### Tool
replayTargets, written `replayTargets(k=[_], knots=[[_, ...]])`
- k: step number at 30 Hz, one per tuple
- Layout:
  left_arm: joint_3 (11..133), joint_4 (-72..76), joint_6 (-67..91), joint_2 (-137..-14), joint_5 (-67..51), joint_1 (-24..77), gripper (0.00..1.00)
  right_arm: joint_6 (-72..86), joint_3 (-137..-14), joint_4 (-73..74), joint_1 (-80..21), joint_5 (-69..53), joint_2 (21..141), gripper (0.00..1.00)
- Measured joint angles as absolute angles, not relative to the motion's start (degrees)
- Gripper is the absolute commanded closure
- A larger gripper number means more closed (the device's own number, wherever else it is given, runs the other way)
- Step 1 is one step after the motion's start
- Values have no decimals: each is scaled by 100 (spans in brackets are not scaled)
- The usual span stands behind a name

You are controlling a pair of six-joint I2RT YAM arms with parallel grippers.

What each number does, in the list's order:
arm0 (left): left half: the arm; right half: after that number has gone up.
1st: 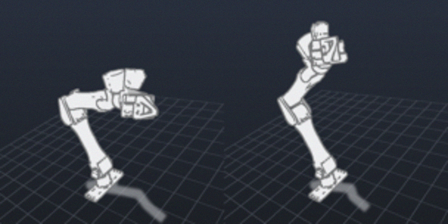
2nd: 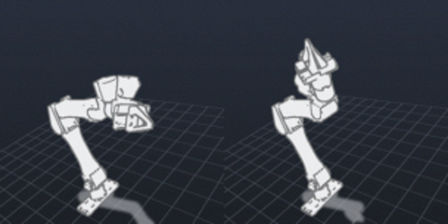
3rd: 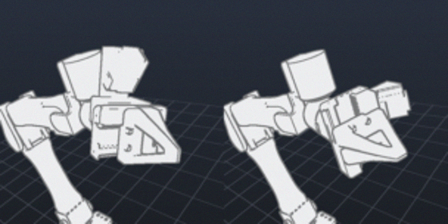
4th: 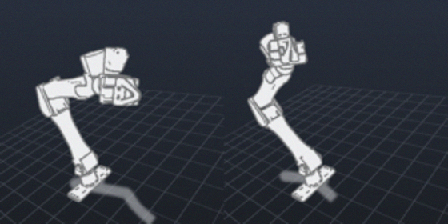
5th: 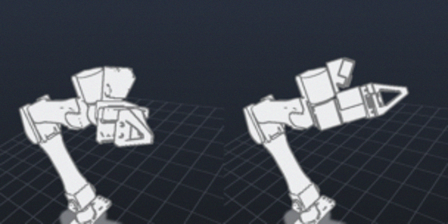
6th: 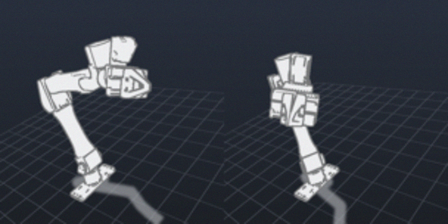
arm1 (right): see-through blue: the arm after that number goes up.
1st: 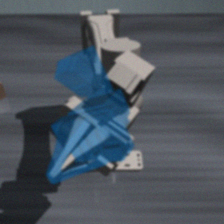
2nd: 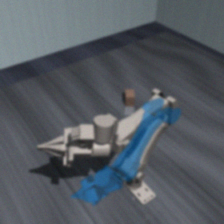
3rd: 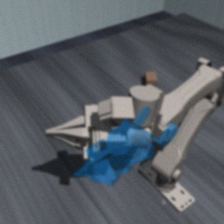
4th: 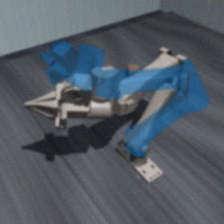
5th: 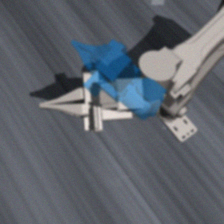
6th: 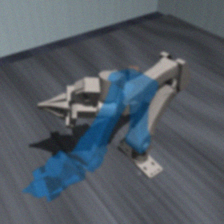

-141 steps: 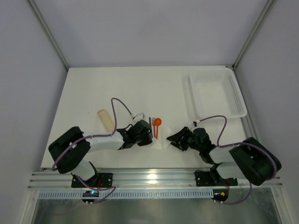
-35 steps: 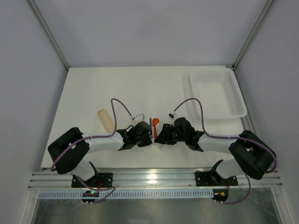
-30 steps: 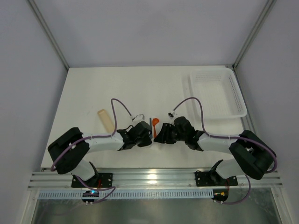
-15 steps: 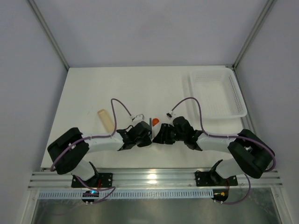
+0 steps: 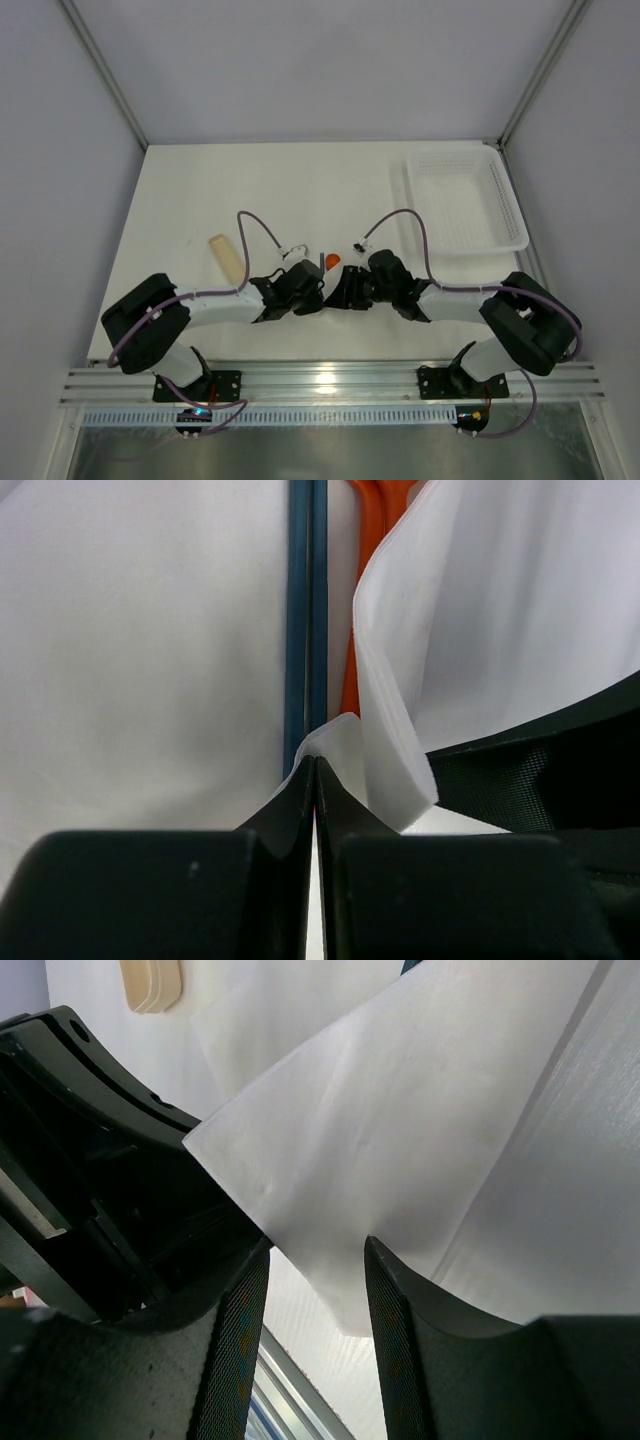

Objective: Place the utensils on the paper napkin and roll it up
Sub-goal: Roll the napkin at the center of the board.

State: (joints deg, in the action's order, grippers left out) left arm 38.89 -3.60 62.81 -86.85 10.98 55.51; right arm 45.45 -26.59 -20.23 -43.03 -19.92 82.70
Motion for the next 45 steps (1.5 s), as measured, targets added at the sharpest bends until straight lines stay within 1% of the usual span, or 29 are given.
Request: replayTargets(k=[19,32,45], knots=[[3889,-569,6283,-8576,1304,5645,100,4591,-2659,-2292,-4305,-2095,8604,52],[3898,-1151,6283,-8326,1743,5846,100,4692,-2659,-2578,-4300,-2187,8794,52],[4075,-2233,6281,-7557,2519,6160,100,4834,-2659,-2941,-4187,-2460,9052,53]])
